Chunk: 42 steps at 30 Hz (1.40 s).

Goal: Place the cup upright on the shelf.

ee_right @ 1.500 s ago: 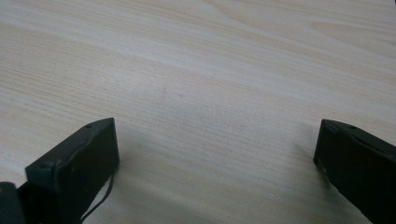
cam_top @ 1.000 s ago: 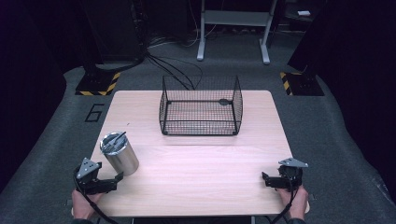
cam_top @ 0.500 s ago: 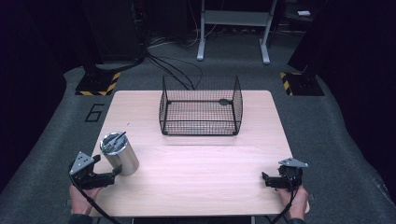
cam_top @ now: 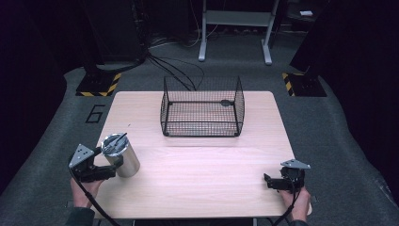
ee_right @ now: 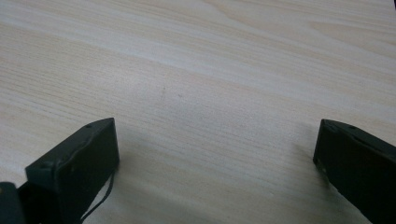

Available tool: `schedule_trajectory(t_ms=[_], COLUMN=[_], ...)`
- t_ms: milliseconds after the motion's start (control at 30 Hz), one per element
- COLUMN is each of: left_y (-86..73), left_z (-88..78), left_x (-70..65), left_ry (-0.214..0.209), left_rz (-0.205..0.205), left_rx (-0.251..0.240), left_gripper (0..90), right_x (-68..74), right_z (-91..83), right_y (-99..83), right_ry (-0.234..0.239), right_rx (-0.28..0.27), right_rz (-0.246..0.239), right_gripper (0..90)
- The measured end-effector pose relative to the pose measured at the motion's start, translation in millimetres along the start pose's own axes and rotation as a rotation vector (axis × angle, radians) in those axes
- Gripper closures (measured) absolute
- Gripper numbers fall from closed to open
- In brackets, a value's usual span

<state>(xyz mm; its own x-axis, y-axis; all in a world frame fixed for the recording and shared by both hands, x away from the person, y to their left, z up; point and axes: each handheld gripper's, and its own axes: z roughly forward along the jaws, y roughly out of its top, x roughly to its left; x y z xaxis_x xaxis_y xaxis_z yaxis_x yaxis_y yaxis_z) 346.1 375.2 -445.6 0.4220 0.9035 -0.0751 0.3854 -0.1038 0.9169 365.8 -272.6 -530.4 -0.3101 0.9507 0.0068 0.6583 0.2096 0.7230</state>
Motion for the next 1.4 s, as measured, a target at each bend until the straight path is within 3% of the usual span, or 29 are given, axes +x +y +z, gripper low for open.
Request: schedule_trajectory(t_ms=[400,667,1400], left_y=[6.9,11.1,11.3], left_z=[10.2,17.6,27.6], left_x=[-0.9,-0.7,-5.1], left_ry=[-0.023,-0.036,0.007], left_rz=[0.009,-0.008,0.024], left_rx=[-0.009,-0.023,-0.019], left_gripper=[0.0,0.0,3.0], right_x=[0.1,0.1,-0.7], right_z=[0.0,0.0,-0.4], right_y=[0.0,0.0,-0.2], right_ry=[0.000,0.000,-0.002], right_rx=[0.000,0.000,0.002], right_rz=[0.000,0.001,-0.010], right_gripper=[0.0,0.0,0.0])
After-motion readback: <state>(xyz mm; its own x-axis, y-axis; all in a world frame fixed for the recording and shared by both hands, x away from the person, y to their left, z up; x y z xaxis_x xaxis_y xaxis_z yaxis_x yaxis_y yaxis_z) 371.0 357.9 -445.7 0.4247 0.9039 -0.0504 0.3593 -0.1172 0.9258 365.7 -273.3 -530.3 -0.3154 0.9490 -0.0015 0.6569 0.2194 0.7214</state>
